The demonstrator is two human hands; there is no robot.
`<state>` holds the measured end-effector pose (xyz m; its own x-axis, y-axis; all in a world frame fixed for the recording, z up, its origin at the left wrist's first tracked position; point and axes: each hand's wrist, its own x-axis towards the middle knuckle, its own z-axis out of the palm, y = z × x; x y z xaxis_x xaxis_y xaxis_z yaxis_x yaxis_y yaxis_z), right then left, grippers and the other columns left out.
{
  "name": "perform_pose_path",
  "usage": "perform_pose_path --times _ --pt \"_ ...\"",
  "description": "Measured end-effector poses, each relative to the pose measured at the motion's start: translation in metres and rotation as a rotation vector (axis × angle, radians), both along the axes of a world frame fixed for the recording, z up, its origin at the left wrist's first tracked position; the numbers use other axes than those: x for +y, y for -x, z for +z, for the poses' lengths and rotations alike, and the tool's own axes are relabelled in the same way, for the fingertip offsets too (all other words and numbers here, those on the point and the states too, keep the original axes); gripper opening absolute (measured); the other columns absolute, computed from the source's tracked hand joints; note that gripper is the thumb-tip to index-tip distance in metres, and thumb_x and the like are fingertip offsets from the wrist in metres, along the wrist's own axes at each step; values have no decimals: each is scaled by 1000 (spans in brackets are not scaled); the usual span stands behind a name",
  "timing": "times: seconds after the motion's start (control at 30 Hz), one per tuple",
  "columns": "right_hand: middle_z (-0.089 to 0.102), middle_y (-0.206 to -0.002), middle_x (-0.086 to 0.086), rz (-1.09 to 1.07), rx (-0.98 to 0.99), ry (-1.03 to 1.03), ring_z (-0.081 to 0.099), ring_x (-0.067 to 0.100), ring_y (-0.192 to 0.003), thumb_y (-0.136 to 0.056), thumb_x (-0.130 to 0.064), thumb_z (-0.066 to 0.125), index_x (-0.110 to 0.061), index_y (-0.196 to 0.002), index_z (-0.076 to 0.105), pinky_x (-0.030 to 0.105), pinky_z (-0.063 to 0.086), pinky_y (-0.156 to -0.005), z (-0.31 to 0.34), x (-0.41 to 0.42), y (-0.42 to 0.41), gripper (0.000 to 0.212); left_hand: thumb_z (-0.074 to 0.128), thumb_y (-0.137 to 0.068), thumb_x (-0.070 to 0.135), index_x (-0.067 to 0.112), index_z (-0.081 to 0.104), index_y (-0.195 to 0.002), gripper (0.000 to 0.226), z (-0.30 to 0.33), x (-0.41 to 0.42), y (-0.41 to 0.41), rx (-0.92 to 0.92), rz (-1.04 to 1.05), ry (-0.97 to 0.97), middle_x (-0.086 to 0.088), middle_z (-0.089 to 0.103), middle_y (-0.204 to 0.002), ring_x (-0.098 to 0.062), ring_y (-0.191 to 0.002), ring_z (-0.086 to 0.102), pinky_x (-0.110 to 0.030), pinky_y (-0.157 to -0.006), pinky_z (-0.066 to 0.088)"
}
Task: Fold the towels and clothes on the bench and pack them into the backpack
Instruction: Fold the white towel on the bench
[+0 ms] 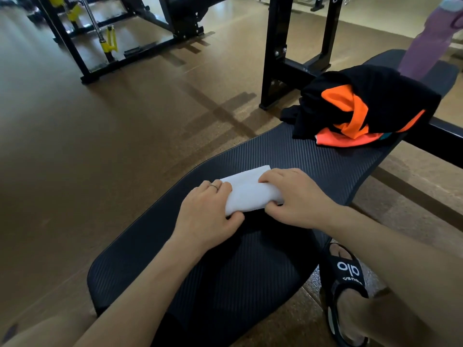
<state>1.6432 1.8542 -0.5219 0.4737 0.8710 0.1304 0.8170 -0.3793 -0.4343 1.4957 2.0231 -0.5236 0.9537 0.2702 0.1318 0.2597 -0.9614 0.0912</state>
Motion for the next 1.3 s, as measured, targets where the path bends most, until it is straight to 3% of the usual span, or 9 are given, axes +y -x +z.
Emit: perform_pose_path --times 0.13,0.27,0.4,0.57,0.8,0.9,1.03,1.17,1.3 --pt "64 -88 -11 -106 394 -5 61 8 -80 -79 -35 57 -32 -101 57 34 50 -68 7 1 -3 22 44 -76 53 25 55 -82 32 14 23 -6 144 126 396 9 60 -80 -14 -77 56 -35 -65 46" --pt "60 -95 -11 -182 542 -48 57 3 -83 -93 -30 56 -32 -113 50 24 40 -62 2 5 -9 21 55 -92 44 14 55 -75 35 16 30 -15 118 263 770 2 54 -83 -16 -73 51 -31 -62 37" --pt "54 -110 -3 -227 507 -47 54 7 -93 -97 -31 51 -30 -124 46 23 38 -66 -4 16 -12 28 47 -98 51 19 56 -83 37 12 27 -22 185 392 739 1 49 -104 -9 -79 52 -29 -64 37" --pt "60 -99 -3 -254 560 31 57 10 -85 -95 -31 51 -29 -114 49 28 39 -61 -2 16 -13 19 36 -93 63 39 36 -130 45 10 22 -14 281 403 707 -6 67 -100 -23 -95 64 -40 -82 50" --pt "62 -99 1 -247 687 33 58 17 -89 -88 -26 62 -20 -100 58 31 43 -67 -1 -1 4 14 71 -92 33 26 61 -123 33 17 -1 -1 -98 498 1556 2 71 -122 -16 -108 71 -40 -91 60" --pt "64 -96 3 -282 707 23 58 17 -86 -84 -29 68 -17 -94 61 34 43 -70 -1 -15 17 17 77 -88 24 16 61 -120 36 17 -22 5 -250 485 1590 -6 71 -120 -20 -105 72 -40 -85 62" --pt "66 -91 -7 -229 705 127 62 15 -87 -68 -38 74 -25 -90 64 39 51 -79 17 -47 37 27 85 -78 19 18 59 -114 44 35 -46 15 -295 355 1418 -5 68 -114 -24 -104 70 -48 -85 62" --pt "63 -122 -7 -189 857 29 62 11 -111 -74 -16 77 -27 -130 52 36 55 -92 71 -99 46 63 80 -71 21 21 57 -121 55 76 -86 10 -205 121 1436 -4 67 -119 -24 -109 69 -46 -86 61" --pt "71 -117 8 -224 980 -63 68 25 -108 -84 -14 71 -17 -124 62 41 55 -92 132 -168 49 42 67 -90 7 8 57 -130 40 120 -141 -21 -124 -186 1578 -10 69 -118 -26 -110 69 -38 -85 60"
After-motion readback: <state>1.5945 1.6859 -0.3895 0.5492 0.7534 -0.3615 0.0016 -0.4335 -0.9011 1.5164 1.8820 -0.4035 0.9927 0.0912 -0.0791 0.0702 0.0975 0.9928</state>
